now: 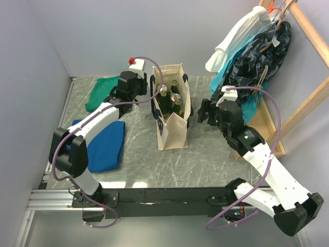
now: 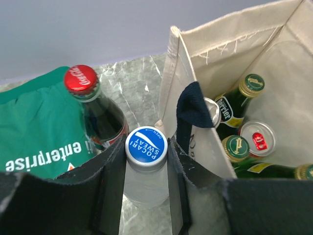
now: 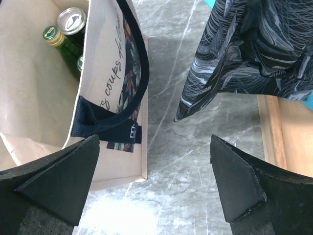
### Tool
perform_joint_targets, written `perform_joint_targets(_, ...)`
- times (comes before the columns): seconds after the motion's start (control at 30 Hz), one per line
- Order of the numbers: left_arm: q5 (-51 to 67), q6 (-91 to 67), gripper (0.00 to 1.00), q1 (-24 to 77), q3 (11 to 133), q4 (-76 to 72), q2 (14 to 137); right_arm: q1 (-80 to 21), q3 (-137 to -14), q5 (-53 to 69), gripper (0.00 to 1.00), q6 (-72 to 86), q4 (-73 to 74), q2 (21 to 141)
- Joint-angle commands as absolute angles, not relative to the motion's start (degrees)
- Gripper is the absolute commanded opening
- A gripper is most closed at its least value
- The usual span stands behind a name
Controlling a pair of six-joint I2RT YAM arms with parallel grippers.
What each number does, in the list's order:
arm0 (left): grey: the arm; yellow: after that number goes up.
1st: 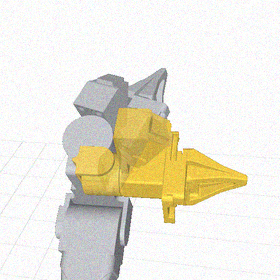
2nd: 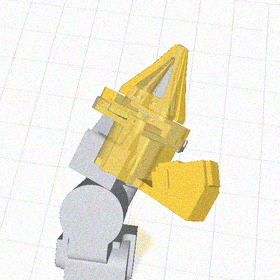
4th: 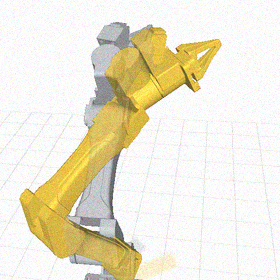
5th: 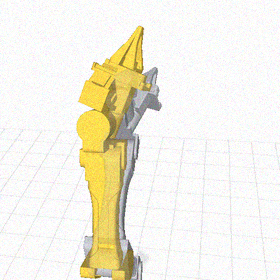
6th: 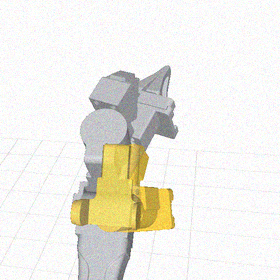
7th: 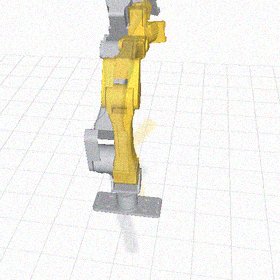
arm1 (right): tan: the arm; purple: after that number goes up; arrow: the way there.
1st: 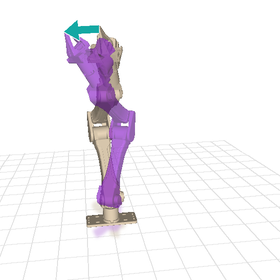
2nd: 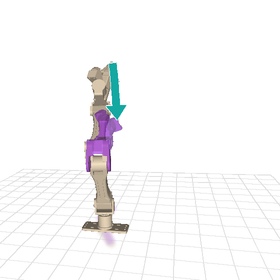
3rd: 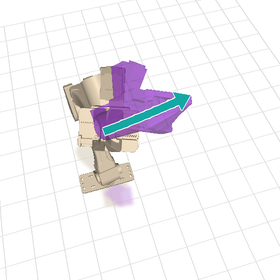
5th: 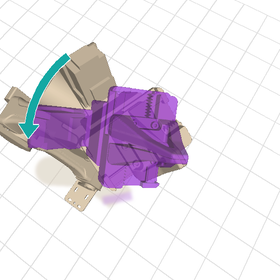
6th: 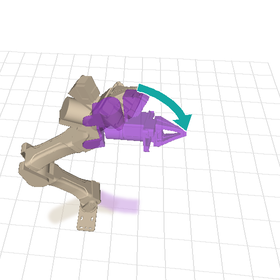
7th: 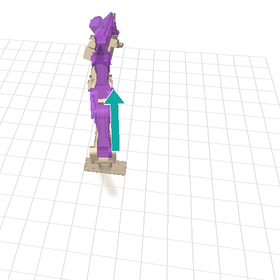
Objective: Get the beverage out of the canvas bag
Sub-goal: Place the drink at the center of the board.
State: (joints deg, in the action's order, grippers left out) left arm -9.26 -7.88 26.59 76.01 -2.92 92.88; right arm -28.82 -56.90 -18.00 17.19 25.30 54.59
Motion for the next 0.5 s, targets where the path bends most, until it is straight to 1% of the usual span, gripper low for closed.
perform_joint_targets(0.0,-6.94,-5.80,0.01,26.28,78.40,-18.45,91.84,-27.95,-58.10,-18.99,1.00,16.44,24.52,54.49)
perform_joint_targets(0.17,-7.29,-5.10,0.01,26.28,80.77,-18.37,94.65,-27.77,-58.10,-18.90,1.00,16.52,24.52,55.02)
perform_joint_targets(0.47,-8.52,-7.82,0.01,26.28,77.96,-25.92,96.68,-27.68,-57.57,-18.81,1.00,16.87,24.35,55.20)
